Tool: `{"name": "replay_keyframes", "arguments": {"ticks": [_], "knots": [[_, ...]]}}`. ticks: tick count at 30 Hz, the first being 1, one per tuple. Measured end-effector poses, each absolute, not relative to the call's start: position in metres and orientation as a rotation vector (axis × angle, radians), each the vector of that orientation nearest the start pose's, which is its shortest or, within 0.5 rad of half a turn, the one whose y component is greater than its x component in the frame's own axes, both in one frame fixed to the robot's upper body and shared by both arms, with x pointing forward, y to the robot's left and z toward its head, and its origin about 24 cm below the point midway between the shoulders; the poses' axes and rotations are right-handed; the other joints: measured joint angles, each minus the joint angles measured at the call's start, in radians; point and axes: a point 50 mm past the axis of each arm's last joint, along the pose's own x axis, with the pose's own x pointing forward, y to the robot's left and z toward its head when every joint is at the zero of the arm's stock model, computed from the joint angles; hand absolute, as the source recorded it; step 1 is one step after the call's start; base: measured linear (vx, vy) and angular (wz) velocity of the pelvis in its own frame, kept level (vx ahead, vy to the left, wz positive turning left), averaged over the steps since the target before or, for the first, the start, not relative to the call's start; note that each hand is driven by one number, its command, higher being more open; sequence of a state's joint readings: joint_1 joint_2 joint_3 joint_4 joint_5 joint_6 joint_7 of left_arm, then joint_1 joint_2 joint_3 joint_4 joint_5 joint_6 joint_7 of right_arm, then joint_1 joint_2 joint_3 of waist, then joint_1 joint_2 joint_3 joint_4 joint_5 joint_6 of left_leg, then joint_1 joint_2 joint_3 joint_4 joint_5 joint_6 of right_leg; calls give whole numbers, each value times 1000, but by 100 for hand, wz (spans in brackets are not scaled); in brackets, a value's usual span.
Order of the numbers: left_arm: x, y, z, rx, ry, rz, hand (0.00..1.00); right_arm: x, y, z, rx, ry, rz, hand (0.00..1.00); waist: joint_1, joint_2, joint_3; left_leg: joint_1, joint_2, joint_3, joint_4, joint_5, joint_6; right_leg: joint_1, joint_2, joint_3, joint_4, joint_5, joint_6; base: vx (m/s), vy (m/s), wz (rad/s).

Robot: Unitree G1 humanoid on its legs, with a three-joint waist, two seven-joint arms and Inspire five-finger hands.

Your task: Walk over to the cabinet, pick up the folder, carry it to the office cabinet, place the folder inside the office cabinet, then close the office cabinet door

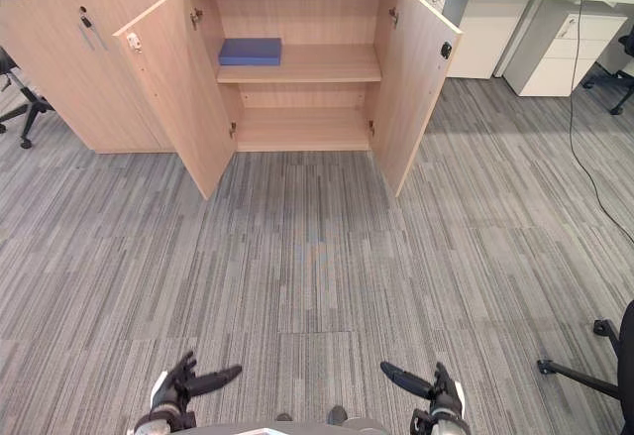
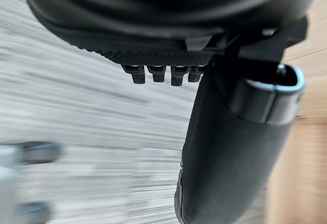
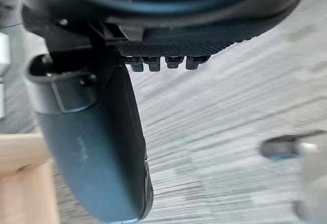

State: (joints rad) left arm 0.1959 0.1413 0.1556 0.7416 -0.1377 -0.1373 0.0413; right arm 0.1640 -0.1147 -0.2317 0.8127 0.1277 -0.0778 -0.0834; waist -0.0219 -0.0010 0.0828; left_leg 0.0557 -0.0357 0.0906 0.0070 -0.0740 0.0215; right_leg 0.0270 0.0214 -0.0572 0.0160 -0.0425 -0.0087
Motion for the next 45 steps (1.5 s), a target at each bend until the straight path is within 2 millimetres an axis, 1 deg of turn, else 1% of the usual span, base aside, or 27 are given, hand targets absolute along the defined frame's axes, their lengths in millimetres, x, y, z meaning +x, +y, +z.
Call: {"name": "replay_keyframes", "arguments": {"ticks": [3, 4, 7, 10, 13, 15, 17, 18, 21, 22, 24, 25, 26, 27, 28, 29, 31, 32, 33, 35, 38, 39, 41, 42, 43, 44, 45], "knots": [[126, 242, -115, -2, 703, 349, 100, 121, -240, -126, 5, 809, -408, 100, -5, 0, 13, 7, -3, 3, -8, -3, -5, 9, -3, -1, -14, 2, 4, 79, 35, -3], [121, 243, -116, 2, 715, 350, 100, 130, -239, -124, -38, 794, -360, 100, -7, 0, 21, 8, -4, 13, -8, -15, -22, 12, -5, 7, -26, 5, 8, 126, 50, -16], [121, 243, -116, 3, 716, 351, 100, 138, -239, -120, -72, 776, -325, 100, -6, 2, 41, 8, -5, 34, -4, -20, -26, 11, -6, 23, -29, 5, 8, 50, 21, -16], [127, 243, -112, 2, 684, 348, 100, 155, -240, -113, -100, 735, -295, 100, -1, 8, 69, -62, 7, 60, 108, -87, -21, -18, -3, 44, -19, 3, 10, -6, 5, -25], [134, 238, -108, -28, 652, 349, 100, 174, -243, -104, -124, 687, -283, 100, 4, 31, 88, -136, 22, 86, 207, -157, 10, -125, 2, 58, 138, -77, 38, -13, 29, -23], [136, 236, -107, -36, 645, 347, 100, 173, -242, -104, -127, 690, -286, 100, 6, 30, 96, -118, 8, 90, 227, -190, 28, -214, -21, 31, 370, -164, 64, 61, 54, -3], [137, 238, -106, -28, 639, 346, 100, 174, -237, -103, -133, 679, -263, 100, -1, 30, 121, -79, 0, 75, 227, -207, 41, -305, -52, -28, 601, -203, 66, 145, 32, 10], [138, 239, -106, -11, 643, 334, 100, 173, -235, -102, -136, 673, -255, 100, -3, 32, 128, -58, -3, 64, 225, -215, 48, -341, -74, -65, 648, -232, 52, 233, 24, 19], [145, 239, -103, -9, 626, 339, 100, 180, -231, -98, -135, 646, -236, 100, -23, 47, 160, 5, 23, 32, 181, -223, 45, -413, -82, -125, 561, -243, 45, 377, -35, 33], [151, 237, -101, -21, 608, 337, 100, 183, -231, -96, -141, 635, -230, 100, -25, 67, 177, 36, 58, 17, 148, -224, 40, -453, -58, -142, 483, -222, 41, 446, -106, 43], [160, 236, -97, -25, 584, 328, 100, 185, -231, -94, -145, 624, -224, 100, -31, 75, 193, 82, 92, -5, 108, -224, 4, -480, -31, -141, 262, -77, 48, 502, -139, 48], [162, 236, -97, -30, 581, 329, 100, 183, -231, -94, -148, 622, -224, 100, -36, 61, 191, 125, 96, -15, 93, -242, -38, -480, -35, -120, 144, 62, 45, 570, -180, 49], [159, 235, -99, -32, 593, 330, 100, 181, -232, -93, -149, 621, -228, 100, -51, 58, 191, 159, 106, -27, 92, -263, -70, -470, -39, -112, 152, 211, 15, 707, -244, 39], [162, 230, -101, -46, 598, 324, 100, 189, -234, -89, -153, 601, -233, 100, -54, 86, 202, 158, 141, -32, 126, -256, -96, -497, -25, -131, 259, 167, -31, 675, -289, 39], [166, 227, -101, -54, 596, 314, 100, 192, -234, -86, -147, 586, -237, 100, -69, 84, 202, 140, 144, -43, 198, -221, -146, -506, -38, -146, 356, 79, -41, 551, -244, 31], [166, 226, -102, -59, 597, 313, 100, 192, -234, -86, -146, 586, -237, 100, -73, 84, 202, 127, 149, -45, 259, -199, -160, -490, -40, -153, 382, 40, -41, 659, -319, 47], [163, 222, -104, -71, 608, 311, 100, 186, -233, -89, -142, 599, -233, 100, -73, 82, 204, 19, 183, -40, 599, -62, -169, -379, -33, -171, 371, -33, -51, 568, -277, 31], [161, 223, -104, -72, 606, 315, 100, 186, -227, -91, -134, 603, -217, 100, -65, 79, 206, -86, 235, -14, 861, -50, -161, -290, -8, -173, 311, -45, -58, 528, -248, -6], [159, 225, -104, -73, 607, 321, 100, 188, -222, -90, -120, 594, -211, 100, -45, 72, 212, -181, 282, 31, 1042, -86, -143, -202, 21, -158, 249, -51, -67, 499, -219, -21], [158, 224, -105, -76, 611, 319, 100, 191, -215, -88, -95, 573, -209, 100, -15, 57, 221, -294, 312, 98, 1110, -127, -120, -87, 42, -124, 160, -64, -78, 463, -146, -41], [156, 223, -106, -83, 617, 312, 100, 198, -211, -85, -94, 553, -192, 100, 19, 36, 228, -417, 271, 167, 842, -166, -85, 36, 35, -65, 67, -72, -67, 475, -41, -57], [153, 222, -107, -86, 627, 313, 100, 202, -214, -84, -90, 551, -208, 100, 33, 27, 234, -443, 216, 150, 572, -150, -93, 84, 17, -29, 39, -88, -45, 643, 72, -74], [152, 220, -109, -92, 637, 311, 100, 201, -219, -87, -87, 568, -233, 100, 34, 22, 237, -449, 159, 85, 309, -62, -100, 149, -5, -10, 1, -107, -14, 626, 168, -57], [152, 219, -110, -96, 640, 313, 100, 194, -225, -91, -91, 591, -257, 100, 37, 27, 232, -454, 137, 38, 198, 62, -107, 204, -15, 10, -17, -144, 21, 605, 237, -47], [151, 220, -110, -93, 644, 316, 100, 191, -225, -93, -92, 606, -265, 100, 36, 17, 226, -450, 121, 35, 220, 149, -62, 223, -32, 15, -9, -165, 42, 618, 258, -38], [153, 220, -110, -93, 643, 315, 100, 188, -226, -95, -92, 616, -268, 100, 35, 12, 217, -451, 107, 34, 224, 192, -21, 218, -47, 15, 15, -179, 53, 517, 220, 3], [161, 217, -108, -96, 629, 301, 100, 181, -228, -99, -84, 638, -283, 100, 25, -8, 206, -462, 75, 34, 266, 143, 15, 173, -86, 14, 123, -200, 64, 647, 269, 21]]}}
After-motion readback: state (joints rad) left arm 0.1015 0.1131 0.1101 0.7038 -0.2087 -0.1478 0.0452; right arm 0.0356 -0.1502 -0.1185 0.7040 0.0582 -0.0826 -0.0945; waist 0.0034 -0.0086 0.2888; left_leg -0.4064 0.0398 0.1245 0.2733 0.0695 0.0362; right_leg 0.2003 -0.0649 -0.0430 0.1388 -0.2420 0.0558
